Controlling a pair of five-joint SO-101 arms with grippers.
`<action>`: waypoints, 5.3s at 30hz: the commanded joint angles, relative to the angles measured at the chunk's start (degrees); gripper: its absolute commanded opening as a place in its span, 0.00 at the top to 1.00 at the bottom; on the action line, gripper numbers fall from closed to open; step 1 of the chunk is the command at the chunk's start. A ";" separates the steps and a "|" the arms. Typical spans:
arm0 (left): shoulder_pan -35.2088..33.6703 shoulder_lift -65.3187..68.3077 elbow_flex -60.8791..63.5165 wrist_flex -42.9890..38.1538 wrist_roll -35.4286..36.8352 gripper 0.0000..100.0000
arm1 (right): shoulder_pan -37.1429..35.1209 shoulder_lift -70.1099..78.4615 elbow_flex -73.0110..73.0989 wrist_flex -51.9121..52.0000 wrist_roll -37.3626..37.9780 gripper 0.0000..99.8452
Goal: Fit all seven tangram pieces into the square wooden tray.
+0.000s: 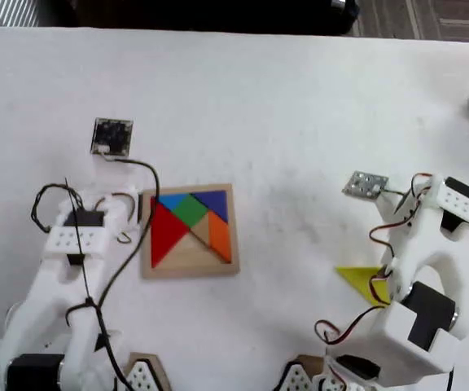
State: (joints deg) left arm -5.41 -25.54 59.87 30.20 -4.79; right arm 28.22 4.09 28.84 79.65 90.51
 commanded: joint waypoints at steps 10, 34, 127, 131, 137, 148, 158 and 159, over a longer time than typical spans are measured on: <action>0.84 0.04 -1.49 -1.41 -0.62 0.97 | -0.04 -9.10 -0.70 7.16 -2.02 0.98; 0.66 0.04 -1.58 -1.49 -0.70 0.97 | -18.42 -13.67 -9.41 7.16 -29.19 0.98; -20.53 -0.04 -3.69 -10.73 25.14 0.98 | -49.45 -11.21 -18.90 -4.62 -68.48 0.98; -13.85 -0.48 -3.60 -7.38 17.93 0.98 | -43.03 -10.95 -10.37 -10.33 -68.57 0.98; -2.51 -0.57 -4.92 0.18 17.23 0.98 | -37.14 -13.32 5.71 -22.46 -68.75 0.98; 16.40 -8.04 -9.41 14.51 17.23 0.98 | -23.60 -18.42 16.18 -25.45 -66.90 0.98; 36.00 -8.57 -6.59 13.98 5.98 0.98 | -17.27 -18.33 17.85 -25.63 -64.26 0.98; 37.76 -8.57 -6.15 13.89 5.98 0.98 | -17.36 -18.33 18.02 -26.24 -64.26 0.98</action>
State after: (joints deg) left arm 26.77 -32.04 53.80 44.26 2.24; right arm 10.29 -12.18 46.95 55.12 24.66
